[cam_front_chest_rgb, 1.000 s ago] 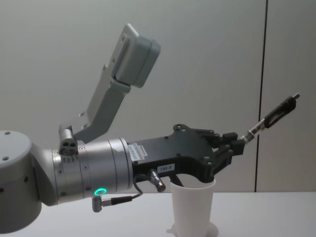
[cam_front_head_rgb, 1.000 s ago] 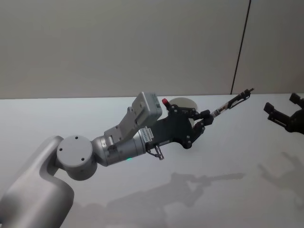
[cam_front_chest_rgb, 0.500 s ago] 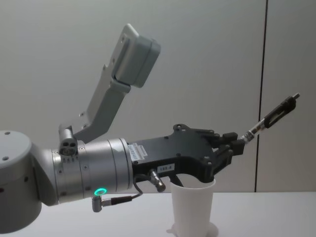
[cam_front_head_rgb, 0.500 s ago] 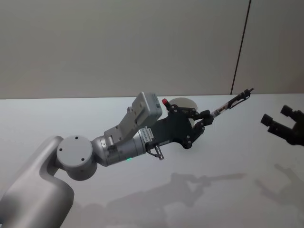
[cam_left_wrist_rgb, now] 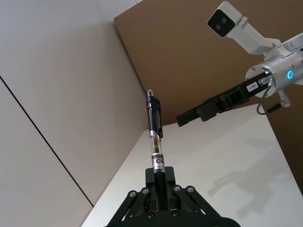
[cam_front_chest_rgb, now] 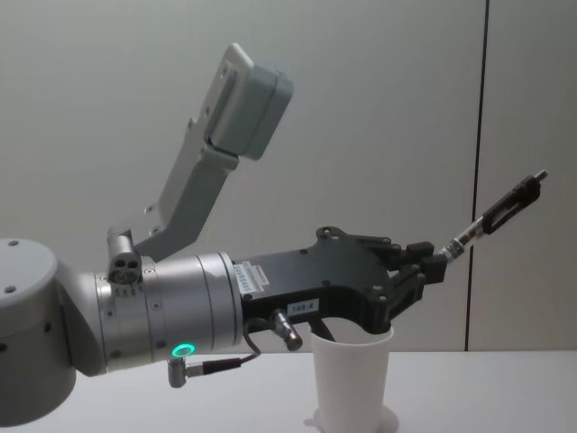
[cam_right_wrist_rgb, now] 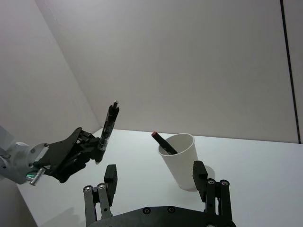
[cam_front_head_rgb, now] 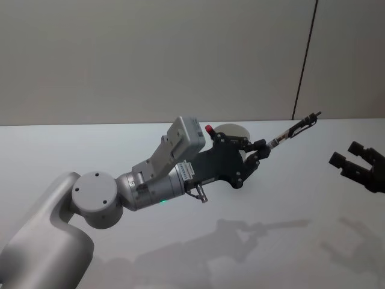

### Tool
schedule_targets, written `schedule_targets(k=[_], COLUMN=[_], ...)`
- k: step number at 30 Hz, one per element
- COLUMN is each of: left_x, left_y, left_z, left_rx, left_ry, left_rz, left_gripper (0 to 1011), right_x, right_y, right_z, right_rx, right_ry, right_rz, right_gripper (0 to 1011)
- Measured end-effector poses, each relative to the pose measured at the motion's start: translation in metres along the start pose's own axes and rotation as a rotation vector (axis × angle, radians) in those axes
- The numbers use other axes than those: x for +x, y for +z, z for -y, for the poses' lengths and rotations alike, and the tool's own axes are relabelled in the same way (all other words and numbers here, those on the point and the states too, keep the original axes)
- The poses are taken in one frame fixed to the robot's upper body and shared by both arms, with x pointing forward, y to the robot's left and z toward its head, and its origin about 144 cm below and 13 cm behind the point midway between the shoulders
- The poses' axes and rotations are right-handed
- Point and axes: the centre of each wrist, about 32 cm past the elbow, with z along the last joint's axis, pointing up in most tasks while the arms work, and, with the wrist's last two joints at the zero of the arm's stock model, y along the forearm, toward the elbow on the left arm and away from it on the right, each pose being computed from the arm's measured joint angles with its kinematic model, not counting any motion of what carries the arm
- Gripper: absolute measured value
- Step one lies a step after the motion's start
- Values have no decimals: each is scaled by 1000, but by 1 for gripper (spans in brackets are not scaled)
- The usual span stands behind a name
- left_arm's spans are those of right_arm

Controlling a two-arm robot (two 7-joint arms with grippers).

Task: Place the pen into the pen holder.

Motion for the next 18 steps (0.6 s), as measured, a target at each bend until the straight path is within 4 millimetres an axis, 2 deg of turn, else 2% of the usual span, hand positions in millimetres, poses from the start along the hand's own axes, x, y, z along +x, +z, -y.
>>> schedule_targets(k=[18], left_x=[0], left_y=[0], left_z=[0], left_rx=[0], left_ry=[0], left_rz=[0], left_gripper=[126], right_x=[-5], right_y=[-12], right_z=[-11], right_rx=[63], right_ry=[71], right_rz=[-81], right_gripper=[1002])
